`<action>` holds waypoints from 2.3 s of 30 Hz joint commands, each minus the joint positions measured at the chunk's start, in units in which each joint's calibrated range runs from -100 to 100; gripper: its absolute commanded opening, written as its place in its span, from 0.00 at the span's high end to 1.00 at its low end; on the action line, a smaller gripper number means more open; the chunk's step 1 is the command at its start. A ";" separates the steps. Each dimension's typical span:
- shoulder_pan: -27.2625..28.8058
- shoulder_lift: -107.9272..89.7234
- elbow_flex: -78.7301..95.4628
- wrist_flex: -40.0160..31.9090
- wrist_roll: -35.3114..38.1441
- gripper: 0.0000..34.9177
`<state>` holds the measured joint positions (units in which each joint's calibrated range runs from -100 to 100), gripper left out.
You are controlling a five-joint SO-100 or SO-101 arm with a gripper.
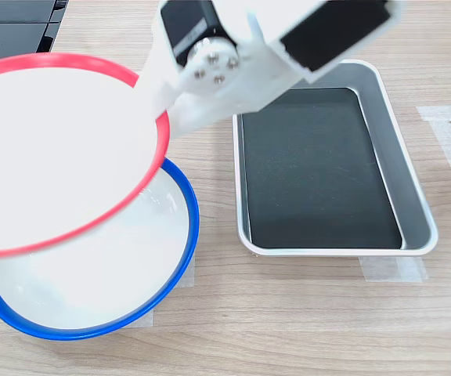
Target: Lift the stacked dish and set it down on the table.
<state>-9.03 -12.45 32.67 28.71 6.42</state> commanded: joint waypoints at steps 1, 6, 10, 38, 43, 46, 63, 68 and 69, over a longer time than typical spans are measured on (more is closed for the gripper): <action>5.21 -6.19 -0.21 1.38 -0.24 1.00; 15.38 -6.70 -0.31 3.85 0.63 1.00; 22.34 -4.57 0.97 3.60 3.76 1.00; 24.04 14.88 7.16 -15.05 8.79 1.00; 23.85 13.51 9.07 -14.64 10.84 0.91; 23.76 10.87 11.07 -14.23 11.48 0.84; 18.01 -38.68 32.01 7.65 5.81 1.00; 12.93 -59.49 50.13 1.46 -2.20 1.00; 11.99 -64.70 54.50 1.21 -3.08 1.00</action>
<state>6.02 -60.02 74.77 32.79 7.45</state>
